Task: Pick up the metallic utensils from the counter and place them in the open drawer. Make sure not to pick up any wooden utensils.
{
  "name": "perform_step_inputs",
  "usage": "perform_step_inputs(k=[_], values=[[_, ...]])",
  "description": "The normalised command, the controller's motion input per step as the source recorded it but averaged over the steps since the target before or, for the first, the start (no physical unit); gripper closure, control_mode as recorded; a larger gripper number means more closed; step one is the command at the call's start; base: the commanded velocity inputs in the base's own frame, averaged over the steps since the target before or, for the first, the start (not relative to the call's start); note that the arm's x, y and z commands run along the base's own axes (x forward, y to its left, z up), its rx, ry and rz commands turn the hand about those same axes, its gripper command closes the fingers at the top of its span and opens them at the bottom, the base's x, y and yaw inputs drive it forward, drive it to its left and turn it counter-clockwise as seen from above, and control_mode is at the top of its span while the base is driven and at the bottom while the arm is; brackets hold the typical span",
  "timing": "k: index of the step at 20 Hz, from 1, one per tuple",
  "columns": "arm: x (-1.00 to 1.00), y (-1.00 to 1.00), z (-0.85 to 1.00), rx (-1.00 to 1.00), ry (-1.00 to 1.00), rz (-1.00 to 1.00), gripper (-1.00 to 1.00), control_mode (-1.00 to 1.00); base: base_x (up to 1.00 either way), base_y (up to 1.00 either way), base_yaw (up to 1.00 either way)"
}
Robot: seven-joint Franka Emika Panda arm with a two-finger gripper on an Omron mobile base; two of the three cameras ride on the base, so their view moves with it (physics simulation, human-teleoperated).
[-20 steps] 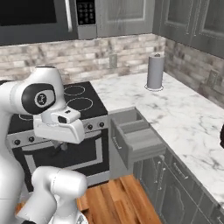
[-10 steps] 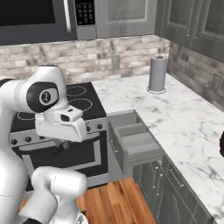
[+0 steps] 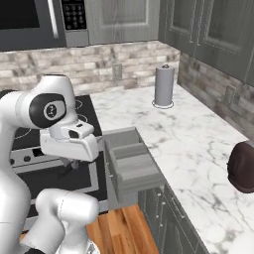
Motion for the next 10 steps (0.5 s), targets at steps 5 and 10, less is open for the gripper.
perform_step_inputs(k=[5, 10], values=[[0.00, 0.00, 0.00, 0.00, 0.00, 0.00, 1.00, 1.00, 0.05, -0.29, -0.02], [0.00, 0.00, 0.00, 0.00, 0.00, 0.00, 1.00, 1.00, 0.16, 0.00, 0.00]])
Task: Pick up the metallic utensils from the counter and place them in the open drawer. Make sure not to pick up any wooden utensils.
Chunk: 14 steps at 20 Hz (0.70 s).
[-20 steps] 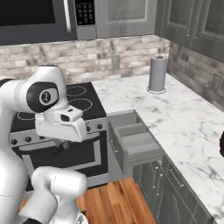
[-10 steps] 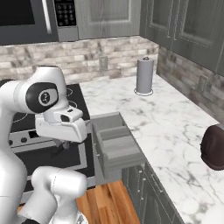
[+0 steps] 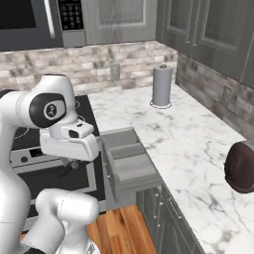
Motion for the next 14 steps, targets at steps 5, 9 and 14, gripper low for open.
perform_step_inputs(k=[5, 9, 14], values=[[0.00, 0.00, 0.00, 0.00, 0.00, 0.00, 1.00, 1.00, 0.01, 0.00, 0.00], [0.03, 0.00, -0.01, 0.00, 0.00, 0.00, 1.00, -1.00, 0.00, 0.00, 0.00], [0.59, -0.04, -0.07, 0.00, -0.06, 0.11, 1.00, -1.00, 0.00, 0.00, 0.00]])
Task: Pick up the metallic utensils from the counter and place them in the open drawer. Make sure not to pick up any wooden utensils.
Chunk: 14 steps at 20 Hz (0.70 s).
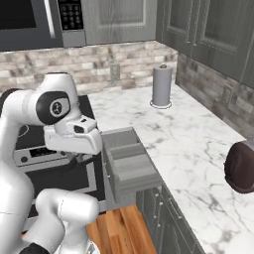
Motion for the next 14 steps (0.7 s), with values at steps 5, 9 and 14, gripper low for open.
perform_step_inputs(k=[5, 9, 14], values=[[0.90, -0.07, -0.41, 0.01, -0.04, 0.00, 1.00, -1.00, 0.00, 0.00, 0.00], [0.80, -0.06, -0.42, 0.00, 0.06, -0.22, 1.00, -1.00, 0.00, 0.00, 0.00], [0.53, 0.00, -0.28, -0.01, 0.00, -0.33, 1.00, -1.00, 0.00, 0.00, 0.00]])
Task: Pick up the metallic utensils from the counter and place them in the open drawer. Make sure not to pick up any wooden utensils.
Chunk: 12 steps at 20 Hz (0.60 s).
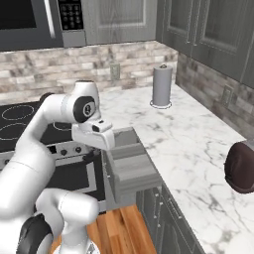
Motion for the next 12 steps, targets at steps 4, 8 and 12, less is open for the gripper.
perform_step_inputs(k=[4, 8, 12], values=[[0.56, 0.00, -0.51, -0.06, -0.14, -0.37, 1.00, -1.00, 0.00, 0.00, 0.00], [0.24, 0.00, -0.59, -0.10, -0.17, -0.20, 1.00, -1.00, 0.00, 0.00, 0.00], [0.12, 0.00, -0.36, -0.07, -0.18, -0.07, 1.00, -1.00, 0.00, 0.00, 0.00]])
